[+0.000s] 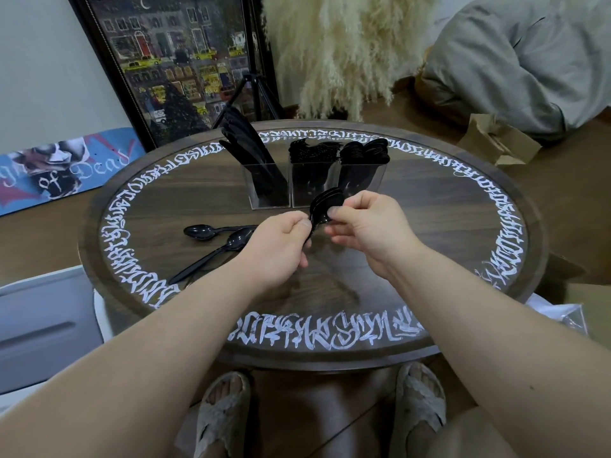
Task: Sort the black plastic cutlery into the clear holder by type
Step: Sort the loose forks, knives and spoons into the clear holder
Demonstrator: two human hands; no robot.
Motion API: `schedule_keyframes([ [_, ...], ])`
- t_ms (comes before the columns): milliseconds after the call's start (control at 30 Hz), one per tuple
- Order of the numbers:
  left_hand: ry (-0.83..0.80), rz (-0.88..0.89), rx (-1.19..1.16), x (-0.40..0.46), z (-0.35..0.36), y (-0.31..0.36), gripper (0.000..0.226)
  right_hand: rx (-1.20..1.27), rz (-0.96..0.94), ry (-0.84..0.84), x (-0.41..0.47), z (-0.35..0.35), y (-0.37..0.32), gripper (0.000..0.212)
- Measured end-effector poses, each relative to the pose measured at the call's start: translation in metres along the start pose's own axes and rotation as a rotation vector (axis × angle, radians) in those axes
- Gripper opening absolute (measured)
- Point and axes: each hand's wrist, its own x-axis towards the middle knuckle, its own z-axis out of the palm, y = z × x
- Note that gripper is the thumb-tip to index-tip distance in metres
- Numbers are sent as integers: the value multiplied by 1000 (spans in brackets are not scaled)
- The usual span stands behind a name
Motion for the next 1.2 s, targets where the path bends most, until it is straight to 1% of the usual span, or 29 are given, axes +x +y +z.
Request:
schedule_keyframes([
  [167, -52, 53, 64, -2, -1, 2, 37, -209, -164, 93, 4, -2, 6, 19],
  [267, -92, 58, 129, 0, -4, 0, 37, -359, -284, 101, 3, -1, 8, 25],
  [333, -88, 66, 201, 0, -4, 0, 36, -442, -340, 96, 3, -1, 9, 27],
  [433, -69, 67, 259, -1, -4, 0, 37, -485, -383, 93, 5, -1, 12, 26],
  [533, -8, 89, 315, -1, -5, 0, 39, -581, -420, 89, 4, -1, 10, 31],
  [667, 35, 90, 286, -2, -5, 2, 39, -599, -519, 114, -3, -2, 8, 36],
  [767, 57, 115, 254, -1, -6, 0, 32, -701, -607, 140, -2, -4, 9, 29],
  [900, 93, 153, 301, 2, -4, -5, 14, -831, -735, 194, 4, -7, 11, 26],
  [1067, 135, 179, 303, 0, 0, -1, 21, -785, -789, 254, 7, -11, 12, 29],
  [1200, 140, 178, 329, -1, 2, 1, 27, -850, -944, 278, 9, -12, 15, 27],
])
